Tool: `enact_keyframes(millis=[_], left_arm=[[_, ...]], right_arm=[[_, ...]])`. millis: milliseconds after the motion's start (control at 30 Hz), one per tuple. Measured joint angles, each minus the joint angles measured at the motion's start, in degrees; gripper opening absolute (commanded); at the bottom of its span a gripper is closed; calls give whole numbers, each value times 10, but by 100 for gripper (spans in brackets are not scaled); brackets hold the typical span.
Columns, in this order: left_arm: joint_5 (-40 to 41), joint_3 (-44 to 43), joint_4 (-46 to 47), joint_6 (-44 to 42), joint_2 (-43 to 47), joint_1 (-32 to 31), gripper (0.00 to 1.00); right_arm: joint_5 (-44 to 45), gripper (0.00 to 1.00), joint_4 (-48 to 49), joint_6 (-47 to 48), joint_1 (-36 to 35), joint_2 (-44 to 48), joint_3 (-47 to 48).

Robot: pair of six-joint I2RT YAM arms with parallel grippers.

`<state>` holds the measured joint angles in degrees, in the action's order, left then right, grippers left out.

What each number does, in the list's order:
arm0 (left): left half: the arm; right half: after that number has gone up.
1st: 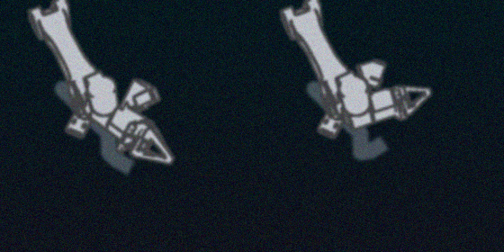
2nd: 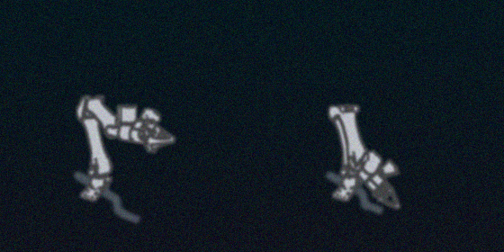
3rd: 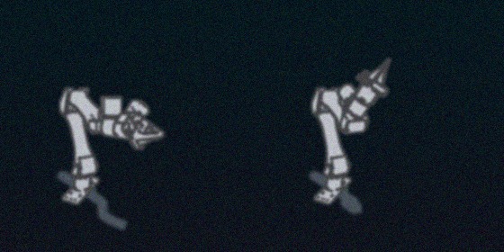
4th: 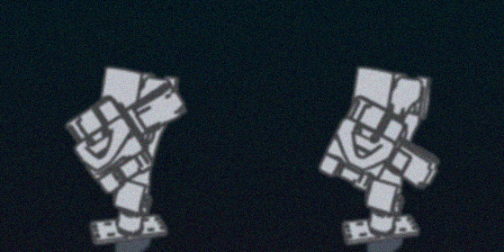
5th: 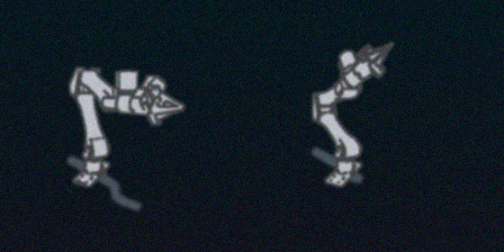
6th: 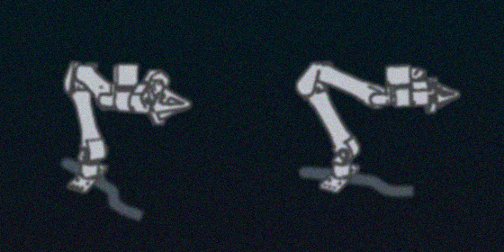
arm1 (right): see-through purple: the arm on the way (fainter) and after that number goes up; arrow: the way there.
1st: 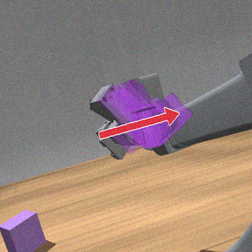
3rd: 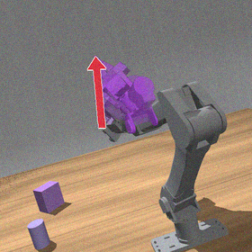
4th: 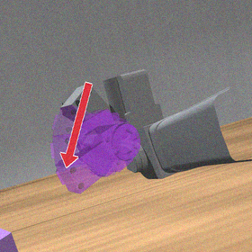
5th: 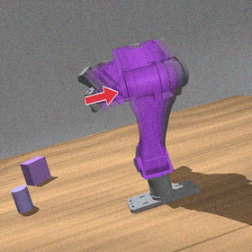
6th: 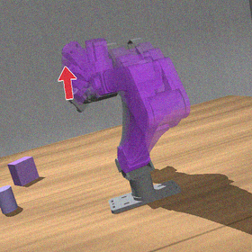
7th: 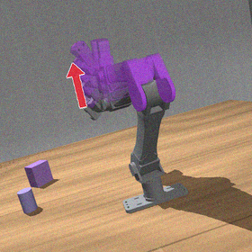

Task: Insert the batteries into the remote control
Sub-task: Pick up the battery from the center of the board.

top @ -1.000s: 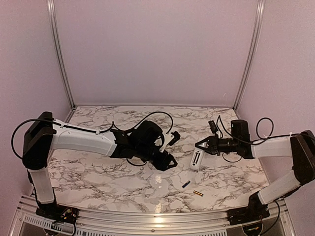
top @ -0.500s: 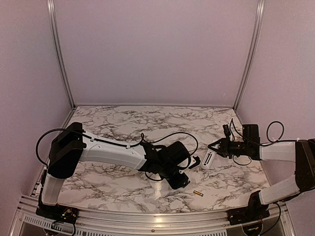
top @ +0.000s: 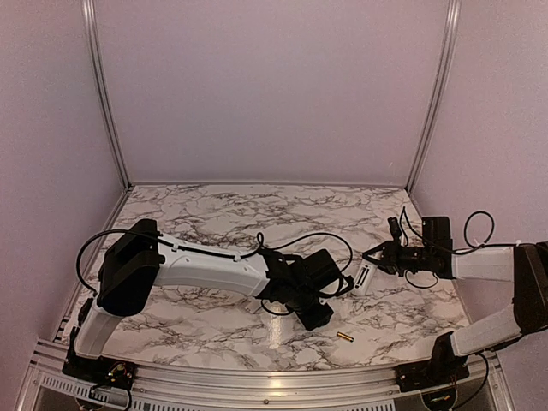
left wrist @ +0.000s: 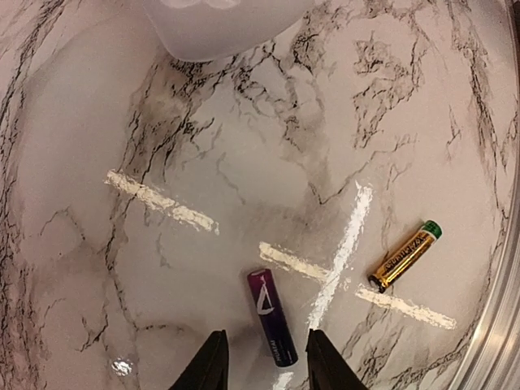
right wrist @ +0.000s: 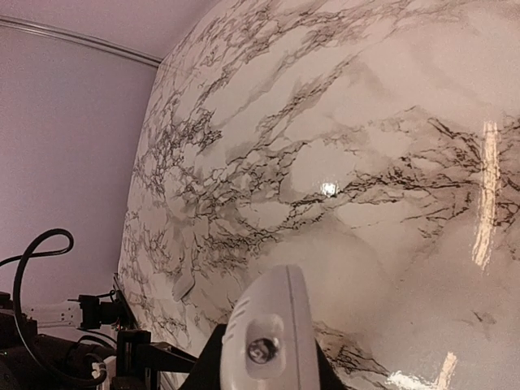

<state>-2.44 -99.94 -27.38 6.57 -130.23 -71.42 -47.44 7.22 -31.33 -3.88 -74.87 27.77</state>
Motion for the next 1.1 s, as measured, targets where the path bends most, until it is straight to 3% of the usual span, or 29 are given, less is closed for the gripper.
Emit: enact_keyframes(millis=[267, 567, 900, 1100], left_arm=[[11, -49, -33, -10, -33, -5, 16], [23, -23, -32, -21, -25, -4, 0], [26, 290, 87, -93, 179, 18, 0], [28, 415, 196, -145, 304, 19, 0]], right_arm=[[0, 0, 0, 0, 0, 0, 0], [-1, 0, 0, 1, 0, -8, 0], [-23, 0, 33, -5, 0, -11, -5], [-28, 0, 84, -36, -42, -11, -23]])
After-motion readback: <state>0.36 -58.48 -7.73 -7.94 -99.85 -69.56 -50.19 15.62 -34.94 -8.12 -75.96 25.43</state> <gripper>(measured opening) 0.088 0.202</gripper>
